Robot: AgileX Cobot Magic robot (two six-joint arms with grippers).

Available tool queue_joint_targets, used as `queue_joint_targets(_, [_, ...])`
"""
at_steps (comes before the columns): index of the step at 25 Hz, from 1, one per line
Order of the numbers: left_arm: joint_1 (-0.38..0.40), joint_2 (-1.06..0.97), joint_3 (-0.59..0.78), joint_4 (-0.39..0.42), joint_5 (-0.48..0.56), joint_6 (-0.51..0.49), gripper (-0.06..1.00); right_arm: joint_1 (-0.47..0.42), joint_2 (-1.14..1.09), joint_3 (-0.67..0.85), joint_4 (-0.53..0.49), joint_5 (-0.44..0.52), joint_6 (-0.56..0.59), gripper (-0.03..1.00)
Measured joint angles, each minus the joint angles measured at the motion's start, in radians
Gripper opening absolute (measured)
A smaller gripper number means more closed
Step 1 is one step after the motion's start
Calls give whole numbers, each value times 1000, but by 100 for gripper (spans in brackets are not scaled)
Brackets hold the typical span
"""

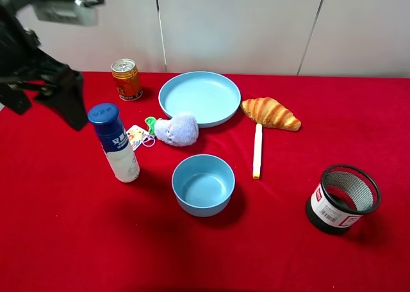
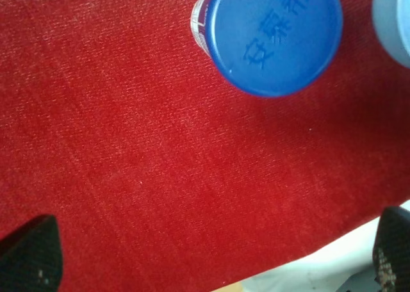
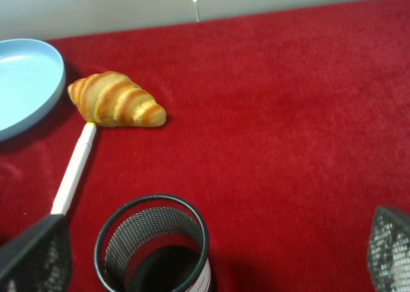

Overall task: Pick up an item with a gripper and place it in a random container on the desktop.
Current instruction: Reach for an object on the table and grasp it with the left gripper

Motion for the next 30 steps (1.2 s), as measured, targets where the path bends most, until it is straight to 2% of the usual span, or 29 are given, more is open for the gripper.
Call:
queue_joint_targets(9, [-63,135,-61,60,-23,-28,96,0,0,0,0,0,0,69])
queue_joint_targets(17, [-131,262,-109,72,-57,-33,96,0,0,0,0,0,0,69])
queue_joint_targets(30, [-144,353,-110,96,-143,-38,96,0,0,0,0,0,0,69])
